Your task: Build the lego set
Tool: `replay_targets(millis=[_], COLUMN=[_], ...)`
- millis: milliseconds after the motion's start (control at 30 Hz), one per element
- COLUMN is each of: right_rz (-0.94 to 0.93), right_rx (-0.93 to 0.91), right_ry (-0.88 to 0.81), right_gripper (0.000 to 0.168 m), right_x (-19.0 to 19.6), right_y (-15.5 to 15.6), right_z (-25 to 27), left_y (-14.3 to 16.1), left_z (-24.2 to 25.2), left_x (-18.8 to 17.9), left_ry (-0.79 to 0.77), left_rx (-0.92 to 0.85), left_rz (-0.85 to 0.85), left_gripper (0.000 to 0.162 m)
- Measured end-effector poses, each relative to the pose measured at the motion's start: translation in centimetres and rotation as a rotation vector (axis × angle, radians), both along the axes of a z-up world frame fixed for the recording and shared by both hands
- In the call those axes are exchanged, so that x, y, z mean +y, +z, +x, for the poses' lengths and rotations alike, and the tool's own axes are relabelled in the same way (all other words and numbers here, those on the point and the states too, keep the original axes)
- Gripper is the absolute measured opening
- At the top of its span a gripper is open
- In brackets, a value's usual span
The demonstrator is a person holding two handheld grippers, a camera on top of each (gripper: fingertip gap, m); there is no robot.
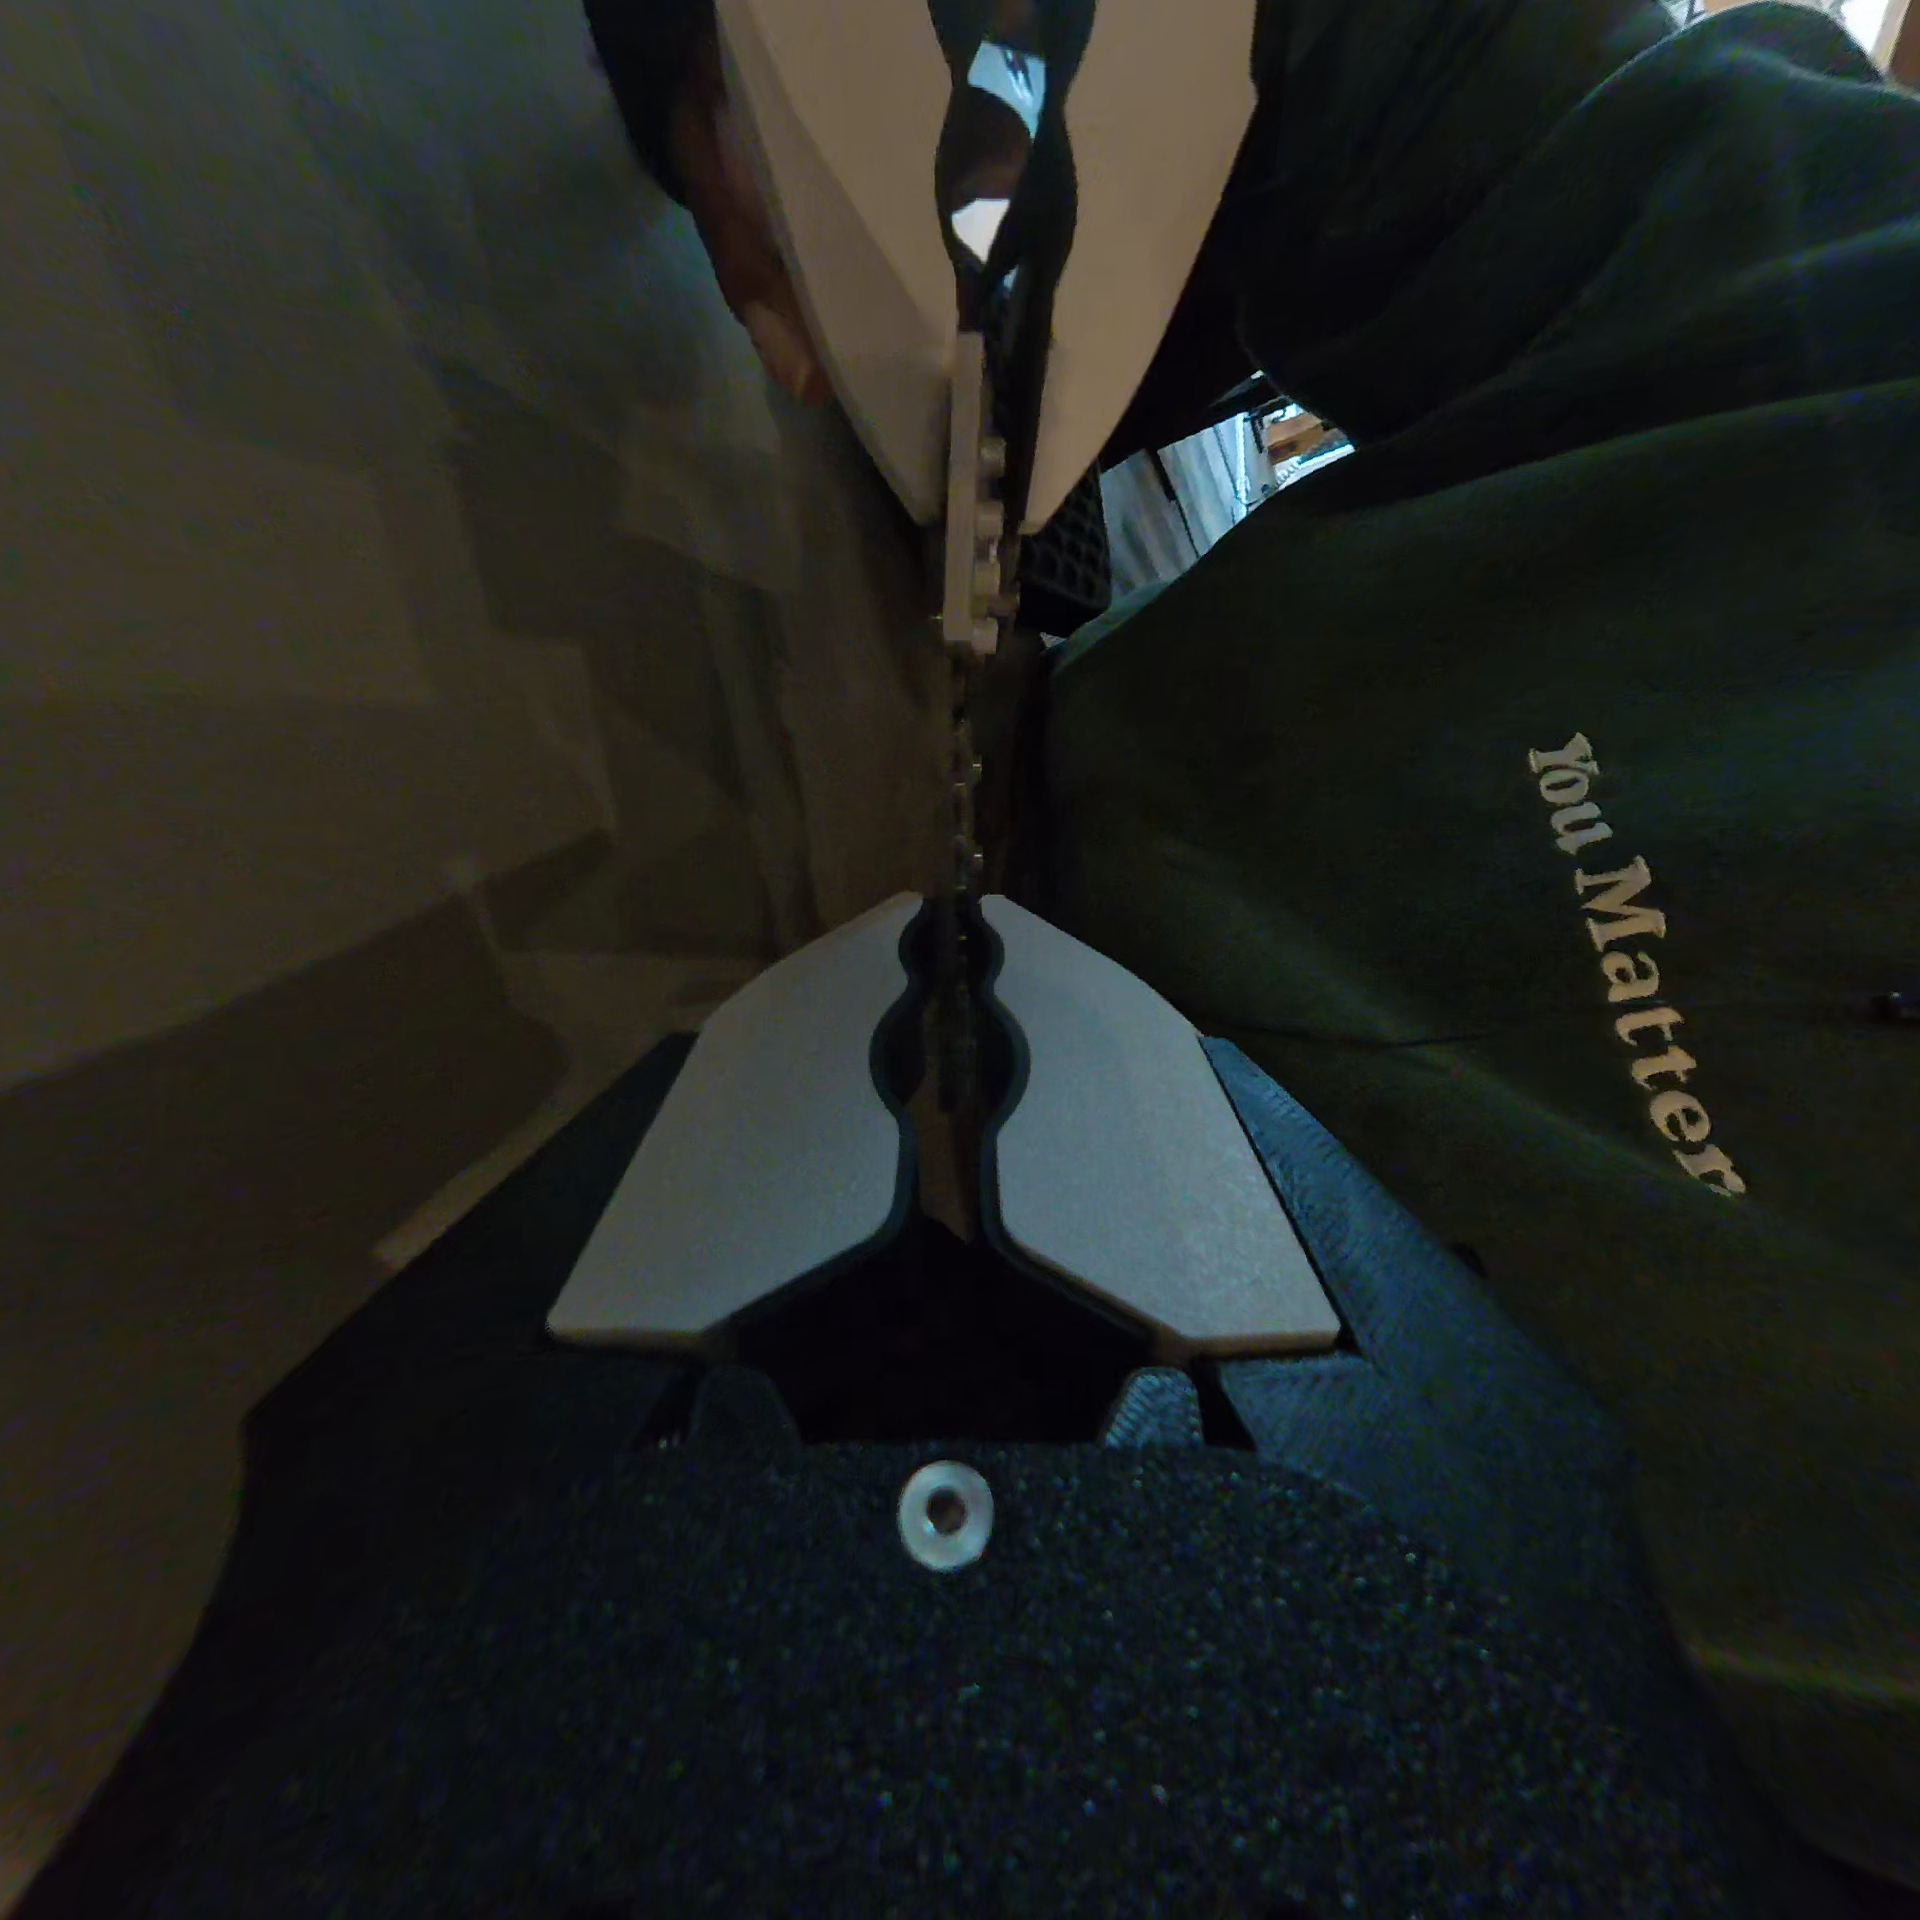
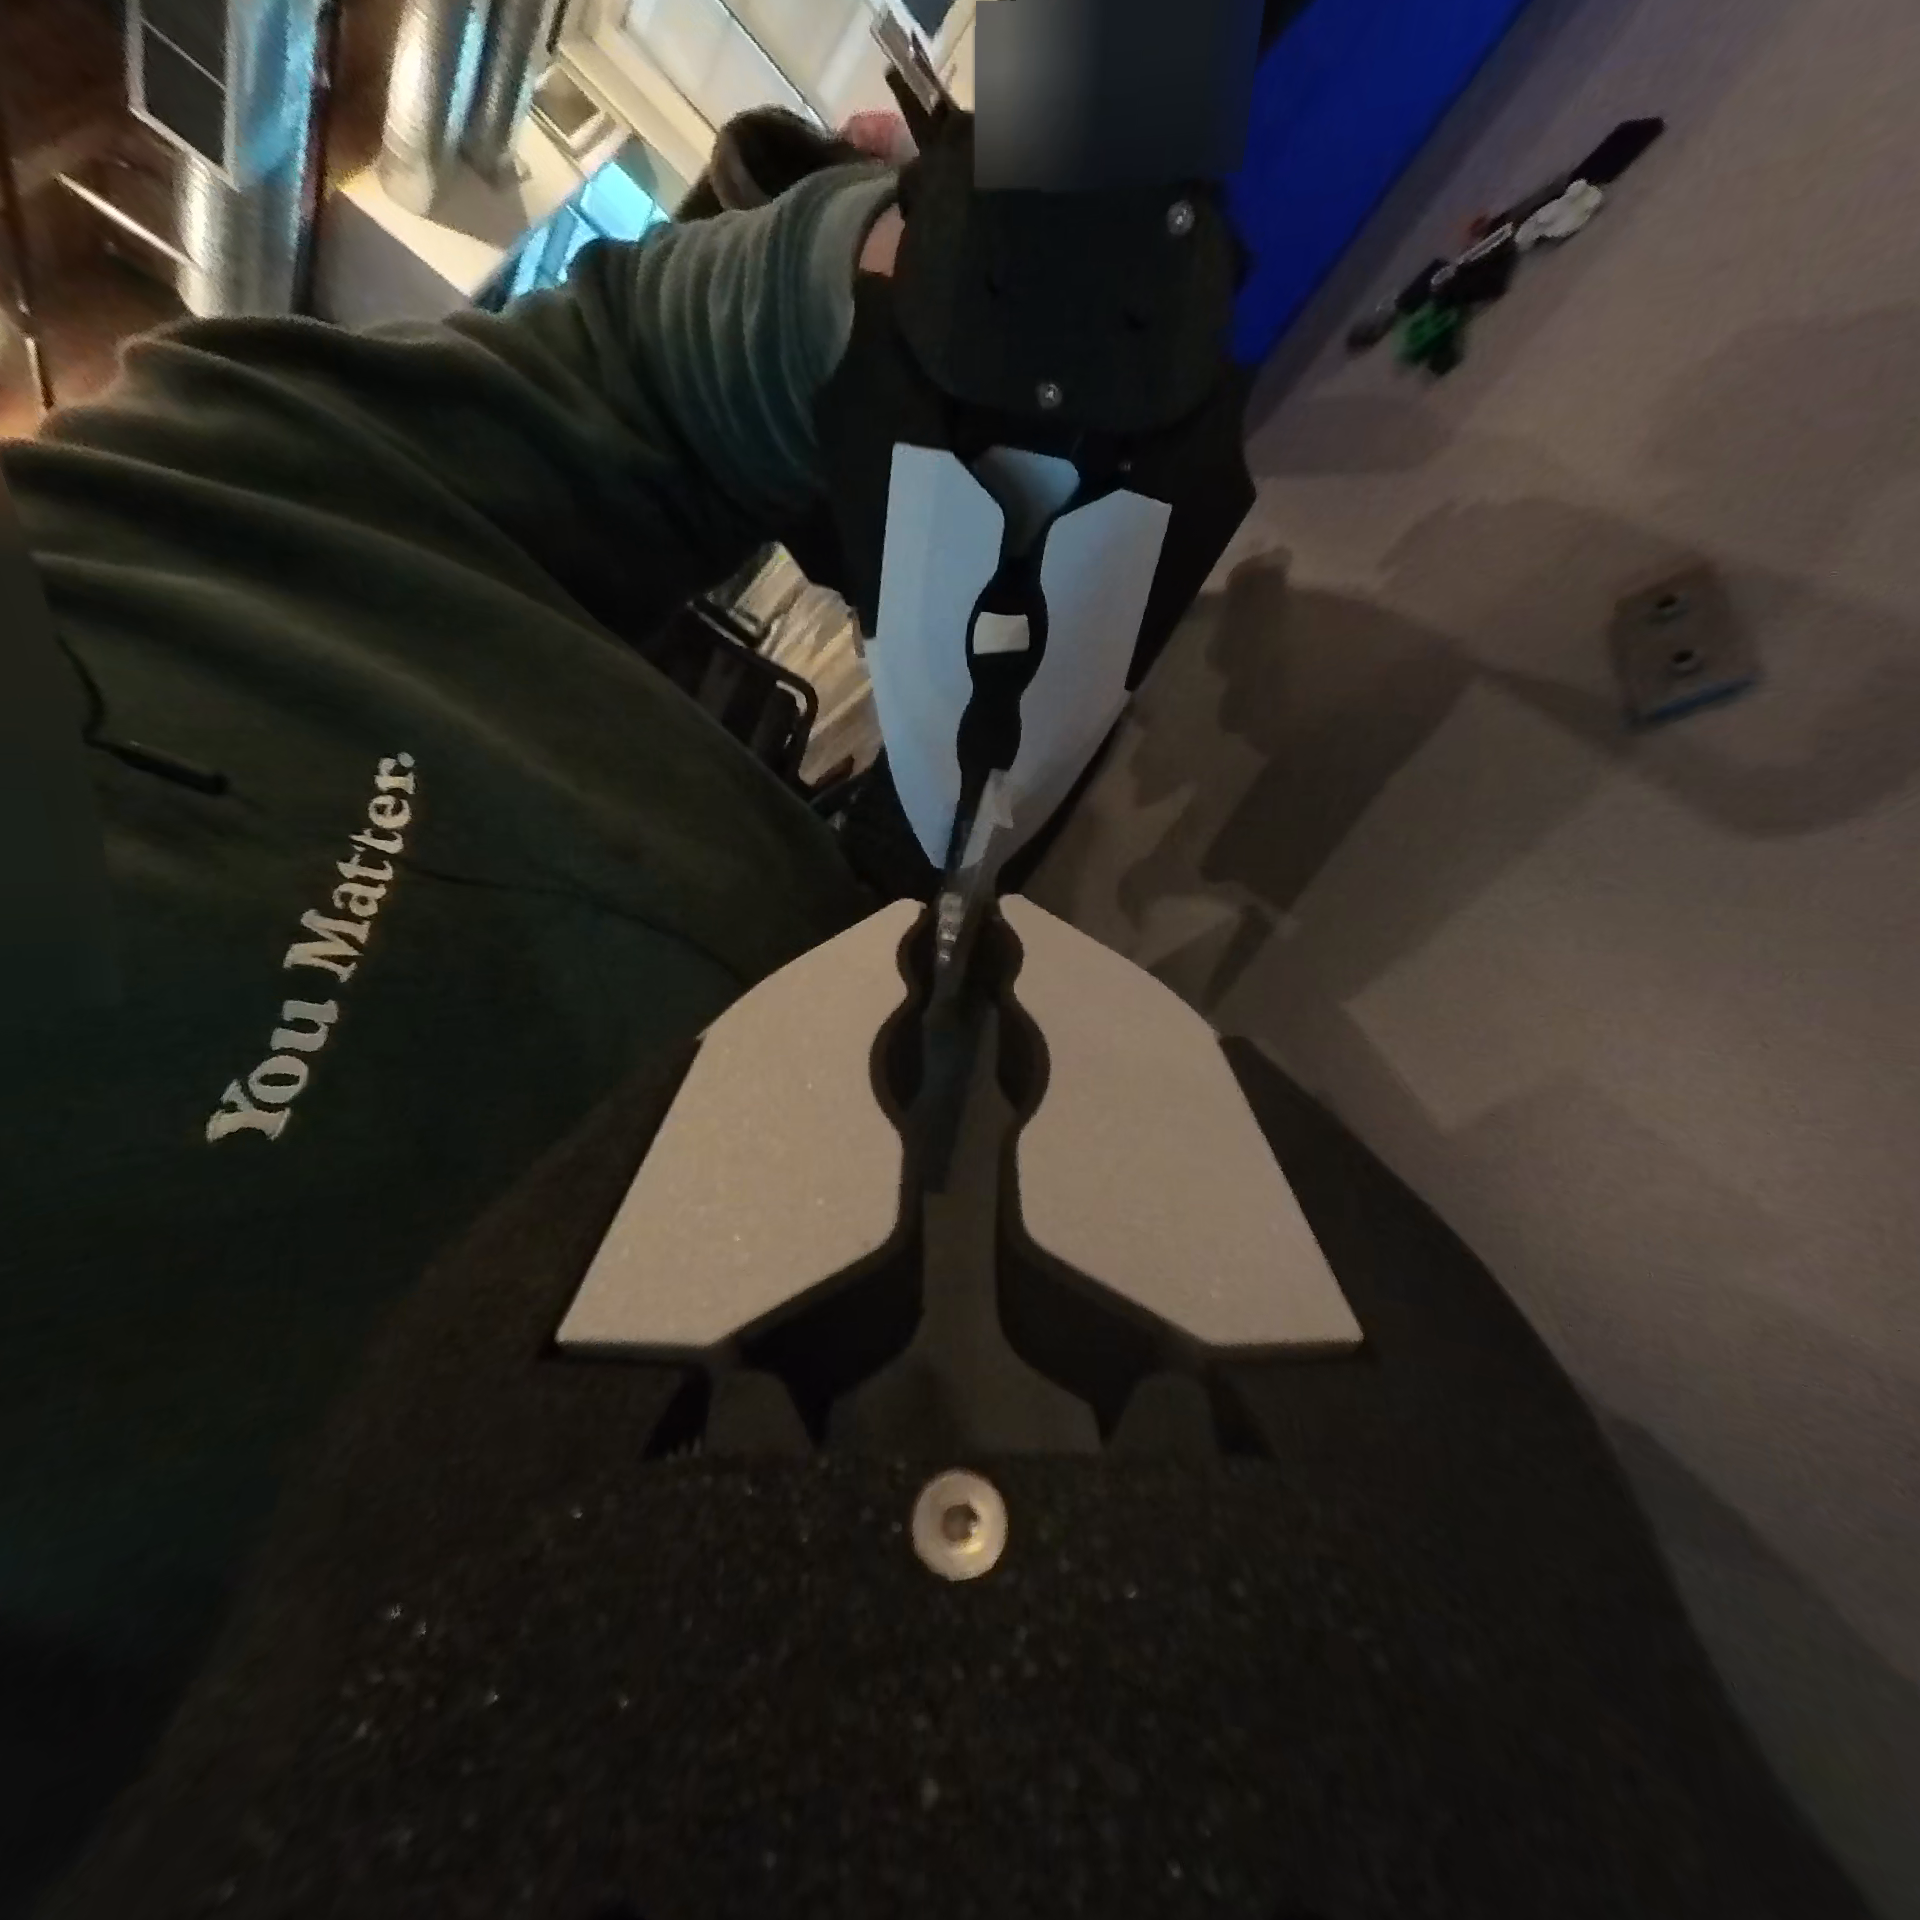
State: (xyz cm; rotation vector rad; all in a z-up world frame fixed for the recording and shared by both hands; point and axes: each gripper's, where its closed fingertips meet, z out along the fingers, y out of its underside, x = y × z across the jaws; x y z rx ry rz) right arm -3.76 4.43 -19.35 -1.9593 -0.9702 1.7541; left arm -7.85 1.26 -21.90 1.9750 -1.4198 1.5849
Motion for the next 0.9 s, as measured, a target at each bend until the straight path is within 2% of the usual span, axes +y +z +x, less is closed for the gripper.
replay_targets(millis=[900], right_rz=[0.13], right_rx=[-0.031], right_ry=[0.077], right_gripper=[0.013], right_x=[0.3], right_y=[-1.0], right_z=[-1.4], left_y=[-0.3], left_z=[-1.6], left_x=[0.1], left_ry=[0.059], left_rx=[0.011], left_rz=[0.003], left_gripper=[0.004])
